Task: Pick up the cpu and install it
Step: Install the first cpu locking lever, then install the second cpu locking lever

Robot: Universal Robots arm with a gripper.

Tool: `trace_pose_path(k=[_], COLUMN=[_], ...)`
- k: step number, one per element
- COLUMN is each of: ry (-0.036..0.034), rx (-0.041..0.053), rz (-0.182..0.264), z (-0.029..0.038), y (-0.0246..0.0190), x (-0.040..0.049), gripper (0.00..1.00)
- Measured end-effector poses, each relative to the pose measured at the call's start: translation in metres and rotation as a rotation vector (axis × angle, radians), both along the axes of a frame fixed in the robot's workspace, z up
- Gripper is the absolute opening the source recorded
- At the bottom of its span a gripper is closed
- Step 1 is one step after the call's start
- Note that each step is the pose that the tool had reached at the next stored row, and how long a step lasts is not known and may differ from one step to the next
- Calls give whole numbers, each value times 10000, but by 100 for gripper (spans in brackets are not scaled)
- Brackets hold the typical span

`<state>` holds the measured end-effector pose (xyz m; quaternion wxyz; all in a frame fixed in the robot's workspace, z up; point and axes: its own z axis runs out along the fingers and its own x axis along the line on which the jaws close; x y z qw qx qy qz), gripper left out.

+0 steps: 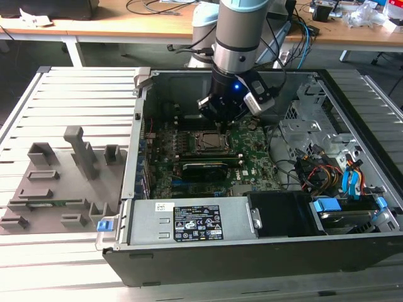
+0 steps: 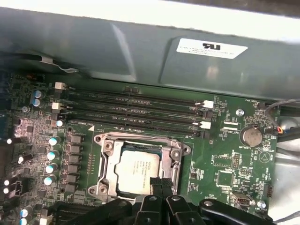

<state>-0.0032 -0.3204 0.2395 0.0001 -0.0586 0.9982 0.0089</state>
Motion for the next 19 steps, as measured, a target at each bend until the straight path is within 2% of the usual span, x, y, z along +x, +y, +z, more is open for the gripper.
trace_pose_path(k=[2, 3, 15, 17, 19], ry=[0, -1, 1, 0, 1], rx=[1, 1, -1, 0, 0], rz=[0, 0, 0, 2, 1], z=[91, 112, 117, 116, 116], y=[0, 0, -1, -18, -57], x=[0, 0, 0, 0, 0], gripper=[11, 11, 11, 11, 11])
